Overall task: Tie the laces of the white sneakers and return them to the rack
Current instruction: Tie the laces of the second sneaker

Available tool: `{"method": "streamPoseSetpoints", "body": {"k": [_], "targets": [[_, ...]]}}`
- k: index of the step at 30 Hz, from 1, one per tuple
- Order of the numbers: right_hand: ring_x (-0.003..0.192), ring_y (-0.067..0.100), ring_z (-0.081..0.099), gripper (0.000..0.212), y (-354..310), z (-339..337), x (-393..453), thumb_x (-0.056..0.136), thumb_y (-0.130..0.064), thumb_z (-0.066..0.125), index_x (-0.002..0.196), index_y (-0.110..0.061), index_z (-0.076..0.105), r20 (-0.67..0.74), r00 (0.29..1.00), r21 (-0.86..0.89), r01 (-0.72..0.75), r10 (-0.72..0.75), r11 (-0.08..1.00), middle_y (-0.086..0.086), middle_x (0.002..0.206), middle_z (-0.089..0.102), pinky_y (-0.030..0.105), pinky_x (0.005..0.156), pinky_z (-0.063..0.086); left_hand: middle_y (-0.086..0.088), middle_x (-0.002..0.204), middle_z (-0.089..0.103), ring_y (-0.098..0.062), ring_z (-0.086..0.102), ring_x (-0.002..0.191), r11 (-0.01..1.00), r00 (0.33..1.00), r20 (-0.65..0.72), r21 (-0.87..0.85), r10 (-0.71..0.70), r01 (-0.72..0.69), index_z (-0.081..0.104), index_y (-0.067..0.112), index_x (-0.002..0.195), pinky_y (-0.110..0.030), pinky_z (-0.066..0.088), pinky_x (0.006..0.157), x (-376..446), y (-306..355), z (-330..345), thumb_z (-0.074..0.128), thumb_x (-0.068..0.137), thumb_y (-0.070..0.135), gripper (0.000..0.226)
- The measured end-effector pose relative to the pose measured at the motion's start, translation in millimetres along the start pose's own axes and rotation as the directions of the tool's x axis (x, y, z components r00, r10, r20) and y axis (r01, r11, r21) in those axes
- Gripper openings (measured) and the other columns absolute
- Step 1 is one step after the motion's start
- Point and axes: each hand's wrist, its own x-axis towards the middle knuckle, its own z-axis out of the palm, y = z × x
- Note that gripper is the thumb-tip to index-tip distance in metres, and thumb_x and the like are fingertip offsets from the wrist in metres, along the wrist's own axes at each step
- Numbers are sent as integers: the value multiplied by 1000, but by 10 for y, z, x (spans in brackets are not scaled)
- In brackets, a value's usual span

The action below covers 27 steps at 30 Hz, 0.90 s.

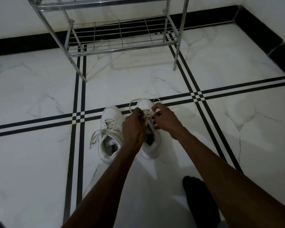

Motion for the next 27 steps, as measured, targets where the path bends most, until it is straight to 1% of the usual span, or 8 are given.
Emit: {"method": "streamPoseSetpoints", "body": {"k": [6,10,14,17,19,21,23,27], "targets": [[86,33,70,19,27,19,-21,93,-23,54,80,-37,53,-2,1000,26,-8,8,1000,13,95,68,55,70,62,-11,89,70,-35,62,83,997,999,39,73,14,-17,57,12,101,-37,38,70,-21,-43,-9,54,93,11,9],[86,30,70,19,15,40,-64,94,-19,54,83,-35,54,-25,1000,55,-7,9,998,10,97,68,52,73,62,-9,96,71,-33,65,88,998,997,47,23,-56,55,59,13,104,-39,43,72,-20,-51,-34,54,95,18,12],[102,28,66,10,-55,64,-80,94,-21,59,89,-30,57,-62,996,167,-49,60,985,8,111,68,46,88,58,-5,102,71,-27,69,96,921,961,202,-302,-191,246,62,11,105,-46,57,85,-12,-51,-67,55,95,35,26],[103,24,67,9,-90,29,-82,87,-14,70,93,-21,69,-64,983,394,-136,175,909,7,110,72,34,80,55,-14,102,75,-26,71,92,727,924,287,-574,-252,376,66,8,96,-48,59,90,37,-94,-156,57,97,42,35],[98,20,71,8,-139,-4,-88,88,-19,70,95,-20,75,-65,986,462,-107,154,881,6,101,77,30,76,54,-14,100,75,-23,70,90,700,939,272,-628,-212,340,69,7,93,-39,57,84,84,-80,-275,57,102,33,30],[89,14,73,8,-223,-37,-86,90,-24,68,91,-24,76,-83,995,378,-12,47,926,3,90,79,28,77,54,-10,99,78,-21,72,91,761,971,213,-610,-110,220,72,12,91,-36,56,83,149,-72,-368,60,100,30,24],[84,15,73,11,-330,-61,-91,90,-25,67,89,-23,79,-8,992,155,126,-126,980,1,85,79,29,78,55,-5,96,78,-20,74,94,821,989,148,-565,3,82,73,14,89,-35,57,86,222,-49,-458,63,98,31,21],[87,12,66,21,-486,-123,-91,92,-11,57,92,-13,77,372,899,-185,314,-229,931,-1,93,72,27,80,55,1,97,78,-10,73,91,855,980,143,-516,140,-46,70,2,98,-24,57,77,337,20,-554,61,100,25,25]]}}
